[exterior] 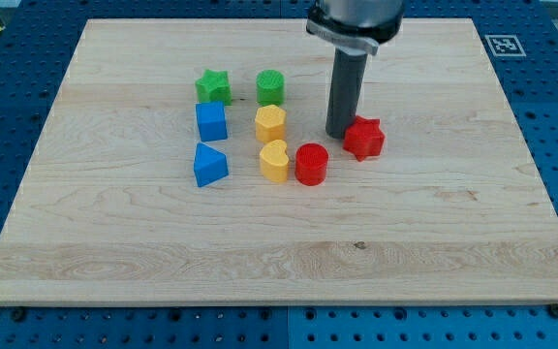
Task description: Move the red circle along with the red star towards center right
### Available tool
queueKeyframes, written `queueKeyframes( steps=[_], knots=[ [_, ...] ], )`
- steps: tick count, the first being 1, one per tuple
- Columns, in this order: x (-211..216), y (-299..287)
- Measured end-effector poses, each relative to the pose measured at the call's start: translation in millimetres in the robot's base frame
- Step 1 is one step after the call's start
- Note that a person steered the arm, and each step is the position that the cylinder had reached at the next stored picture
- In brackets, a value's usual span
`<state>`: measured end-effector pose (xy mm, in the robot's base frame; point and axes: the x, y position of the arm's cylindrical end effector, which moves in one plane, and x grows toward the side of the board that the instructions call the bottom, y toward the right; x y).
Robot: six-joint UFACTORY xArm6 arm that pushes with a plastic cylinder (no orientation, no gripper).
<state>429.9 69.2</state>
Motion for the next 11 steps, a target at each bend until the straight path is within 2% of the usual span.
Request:
queueKeyframes(
  steps=[1, 2, 3, 4, 5, 7, 8, 9, 11],
  knots=[
    [31, 15],
    [42, 79],
    [47, 103],
    [69, 69],
    [83, 4],
    [68, -82],
    [53, -97],
    [57, -78],
    [58, 11]
  ],
)
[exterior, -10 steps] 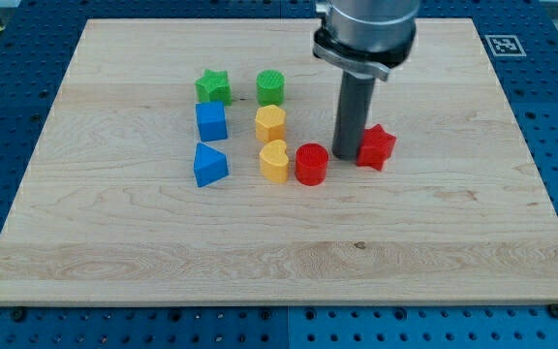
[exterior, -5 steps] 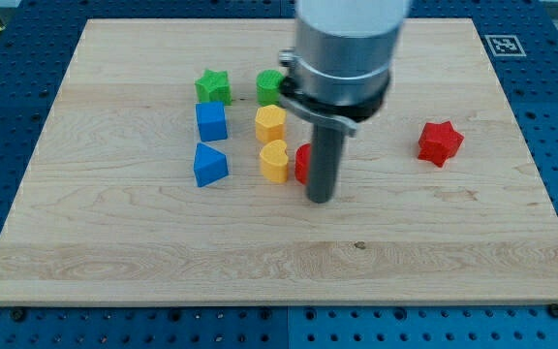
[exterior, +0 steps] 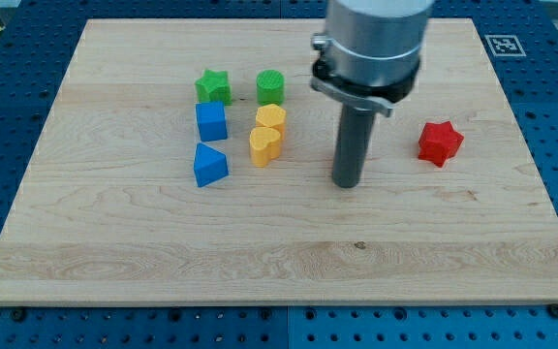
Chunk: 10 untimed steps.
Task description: Move the red circle along with the red star towards center right
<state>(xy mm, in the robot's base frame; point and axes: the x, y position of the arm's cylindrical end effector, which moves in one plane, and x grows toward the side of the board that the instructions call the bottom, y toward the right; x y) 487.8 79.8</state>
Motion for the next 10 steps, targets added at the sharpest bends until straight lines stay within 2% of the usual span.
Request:
queueKeyframes(
  steps=[6, 7, 9, 10],
  knots=[
    [-67, -38],
    [-61, -10],
    [-45, 87],
    [-45, 90]
  ],
)
